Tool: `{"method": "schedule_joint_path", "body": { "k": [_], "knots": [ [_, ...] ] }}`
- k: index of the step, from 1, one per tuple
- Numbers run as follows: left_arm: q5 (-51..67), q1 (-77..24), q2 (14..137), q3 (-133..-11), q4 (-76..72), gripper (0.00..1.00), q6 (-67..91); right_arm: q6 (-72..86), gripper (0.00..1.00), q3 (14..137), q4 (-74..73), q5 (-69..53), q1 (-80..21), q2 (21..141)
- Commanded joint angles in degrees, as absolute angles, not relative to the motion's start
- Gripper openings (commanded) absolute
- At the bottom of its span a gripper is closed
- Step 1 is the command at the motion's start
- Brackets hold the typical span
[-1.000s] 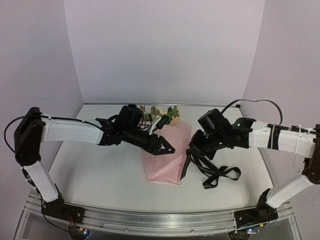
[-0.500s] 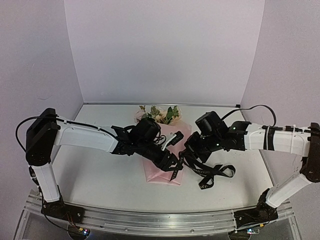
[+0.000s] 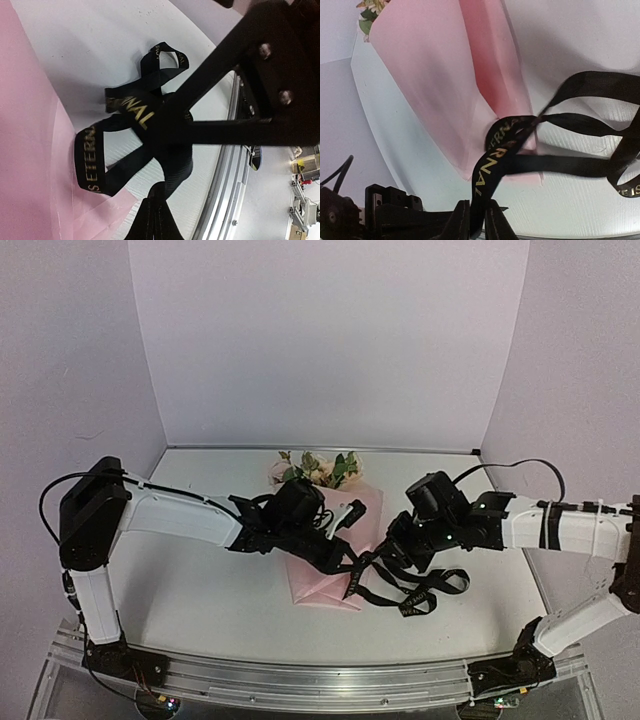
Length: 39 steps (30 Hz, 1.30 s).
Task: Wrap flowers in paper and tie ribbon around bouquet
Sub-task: Pass from the right arm to the left
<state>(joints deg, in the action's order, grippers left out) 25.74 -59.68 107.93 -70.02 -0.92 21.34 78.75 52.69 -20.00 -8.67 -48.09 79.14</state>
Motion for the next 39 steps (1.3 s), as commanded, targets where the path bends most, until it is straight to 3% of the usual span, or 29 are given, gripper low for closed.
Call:
{"method": "schedule_joint_path", "body": {
  "k": [1, 3, 6, 16, 27, 33, 39],
  "knots": [
    [23.1, -59.2, 102.5, -68.2, -5.2, 0.00, 24.2, 70.9, 0.34, 51.3, -25.7, -2.6, -47.5, 74.1],
    [23.2, -59.0, 101.1, -67.8, -3.6, 0.00, 23.9, 68.4, 0.52, 49.4, -28.9, 1.8, -47.2, 71.7],
    [23.4, -58.7, 98.5, -65.5, -1.5, 0.00, 23.7, 65.2, 0.57, 44.5, -29.2, 4.2, -44.7, 68.5],
    [31.2, -58.7, 93.2, -58.7, 3.6, 0.00, 21.7, 55.7, 0.46, 50.8, -32.5, 8.2, -36.3, 83.1],
    [44.8, -58.7, 89.9, -51.6, 8.3, 0.00, 19.2, 53.1, 0.48, 56.2, -34.8, 12.5, -35.3, 94.4],
    [46.6, -58.8, 90.1, -50.3, 9.4, 0.00, 18.9, 53.9, 0.46, 56.8, -35.1, 12.5, -35.4, 98.7],
    [44.2, -58.7, 88.2, -50.0, 10.4, 0.00, 19.3, 55.8, 0.38, 55.0, -35.0, 12.3, -35.4, 100.1]
  ]
}}
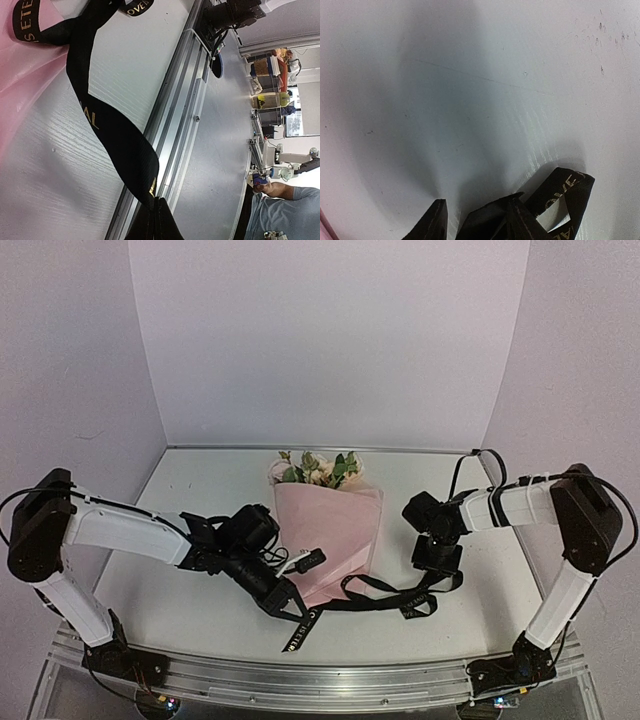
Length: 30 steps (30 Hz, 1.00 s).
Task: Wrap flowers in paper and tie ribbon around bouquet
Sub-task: Pass from the right arm to the left, then straighten the ribbon at the center of the board.
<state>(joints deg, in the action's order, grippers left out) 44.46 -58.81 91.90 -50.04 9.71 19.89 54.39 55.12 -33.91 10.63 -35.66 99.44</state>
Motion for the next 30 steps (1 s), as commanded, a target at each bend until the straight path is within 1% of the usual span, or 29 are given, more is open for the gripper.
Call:
{"method": "schedule_joint_path", "body": {
  "k": [1, 4, 7, 8, 17, 20, 24, 26, 27, 28, 29, 30],
  "knots": [
    [43.4, -58.7, 87.8, -49.9, 10.5, 0.00, 19.5, 55.9, 0.34, 55.0, -35.0, 12.3, -35.4, 100.4],
    [40.9, -58.7, 86.3, -49.9, 11.6, 0.00, 20.0, 56.2, 0.22, 55.1, -35.1, 12.9, -35.3, 100.5],
    [36.3, -58.4, 84.0, -49.3, 12.7, 0.00, 21.1, 56.3, 0.05, 54.8, -35.2, 14.0, -35.1, 99.4],
    [34.5, -58.1, 83.1, -49.0, 13.0, 0.00, 21.7, 56.3, 0.01, 54.7, -35.3, 14.1, -34.9, 99.0],
    [15.5, -52.3, 67.3, -46.9, 16.1, 0.00, 26.7, 55.0, 0.00, 54.4, -37.2, 17.1, -31.4, 90.2],
    [5.7, -51.2, 62.2, -47.3, 18.5, 0.00, 27.8, 54.1, 0.00, 54.6, -38.5, 17.4, -29.0, 87.1],
    [-7.1, -50.2, 55.6, -48.7, 20.5, 0.00, 28.2, 52.8, 0.00, 54.2, -39.1, 15.6, -27.2, 83.6],
    [-13.0, -50.1, 53.6, -49.7, 21.3, 0.00, 27.9, 50.9, 0.00, 54.9, -38.5, 11.1, -27.4, 84.0],
    [-14.5, -50.1, 52.9, -50.1, 21.5, 0.00, 27.9, 50.7, 0.04, 54.9, -38.5, 9.8, -27.7, 84.4],
    [-15.6, -50.1, 52.4, -50.3, 21.7, 0.00, 27.8, 50.6, 0.13, 54.6, -38.3, 8.8, -28.4, 84.6],
    [-15.9, -50.1, 52.1, -50.4, 21.6, 0.00, 27.7, 50.7, 0.25, 54.0, -37.9, 8.4, -29.3, 84.7],
    [-15.9, -50.1, 52.0, -50.4, 21.5, 0.00, 27.8, 51.2, 0.35, 53.1, -37.1, 8.3, -30.7, 84.6]
  ]
}}
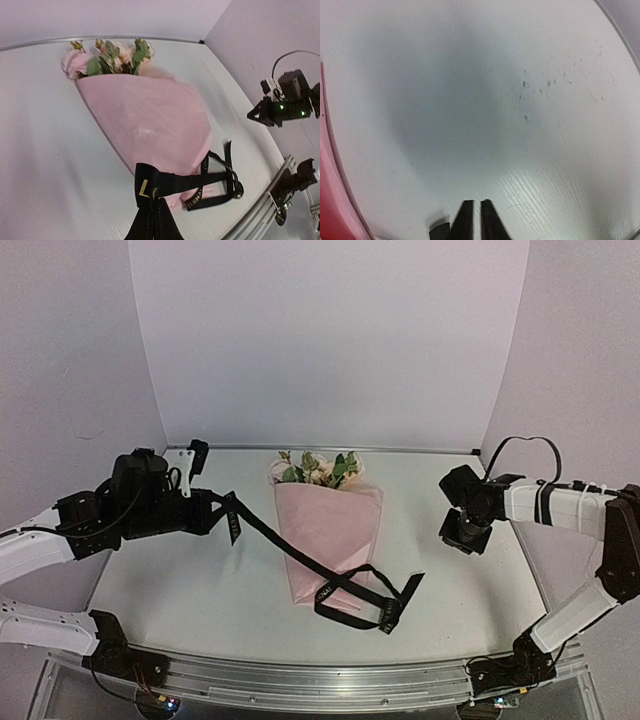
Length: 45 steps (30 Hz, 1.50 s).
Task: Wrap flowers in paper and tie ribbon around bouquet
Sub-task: Straighten the ribbon at the center of the board.
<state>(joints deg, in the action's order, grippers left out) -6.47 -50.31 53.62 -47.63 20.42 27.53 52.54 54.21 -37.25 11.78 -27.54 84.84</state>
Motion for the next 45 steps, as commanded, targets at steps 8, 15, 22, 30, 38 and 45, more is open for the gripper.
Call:
{"method": "schedule_joint_path", "body": {
  "k": [8, 15, 22, 30, 38, 45],
  "knots": [
    [-14.8, -50.1, 50.9, -49.4, 20.9, 0.00, 28.2, 56.4, 0.65, 54.3, -35.0, 10.2, -43.5, 91.0],
    [-17.5, -50.1, 49.5, -49.0, 22.2, 0.00, 28.9, 59.0, 0.65, 58.4, -35.0, 9.5, -49.6, 99.5],
    [-20.9, -50.1, 47.9, -47.8, 23.1, 0.00, 30.8, 67.1, 0.65, 53.8, -34.9, 9.8, -54.7, 97.6],
    [-21.0, -50.1, 47.1, -46.5, 23.0, 0.00, 31.4, 77.2, 0.61, 50.7, -35.5, 9.1, -63.4, 94.4],
    [-18.7, -50.1, 46.6, -44.4, 22.1, 0.00, 32.3, 90.1, 0.51, 45.3, -31.9, 6.9, -68.4, 92.3],
    [-19.1, -50.1, 45.9, -42.9, 22.0, 0.00, 33.3, 99.1, 0.43, 40.5, -18.9, 5.3, -68.9, 94.1]
  ]
}}
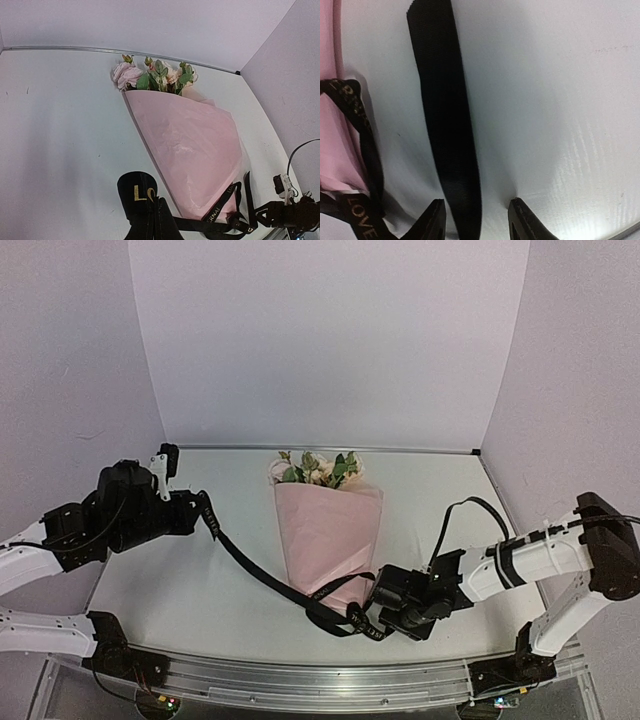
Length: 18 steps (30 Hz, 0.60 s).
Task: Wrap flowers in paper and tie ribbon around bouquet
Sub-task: Straighten the ribbon at the center of the board.
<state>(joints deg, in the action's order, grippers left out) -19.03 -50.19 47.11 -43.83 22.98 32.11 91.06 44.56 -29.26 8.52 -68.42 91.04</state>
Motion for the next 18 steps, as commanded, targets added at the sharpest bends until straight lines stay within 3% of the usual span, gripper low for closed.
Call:
{"method": "schedule_joint_path", "body": {
  "k": [1, 12, 18],
  "knots": [
    [-19.4, -50.1, 45.8, -42.7, 21.9, 0.00, 33.4, 100.0, 0.42, 40.4, -17.9, 5.3, -69.0, 94.5],
    [-21.7, -50.1, 46.0, -40.6, 21.1, 0.00, 34.8, 105.1, 0.38, 35.3, -14.6, 6.4, -71.3, 92.7],
    [-22.3, -50.1, 44.9, -40.1, 21.0, 0.00, 34.8, 107.3, 0.44, 37.4, -21.3, 7.9, -74.5, 89.8]
  ]
}}
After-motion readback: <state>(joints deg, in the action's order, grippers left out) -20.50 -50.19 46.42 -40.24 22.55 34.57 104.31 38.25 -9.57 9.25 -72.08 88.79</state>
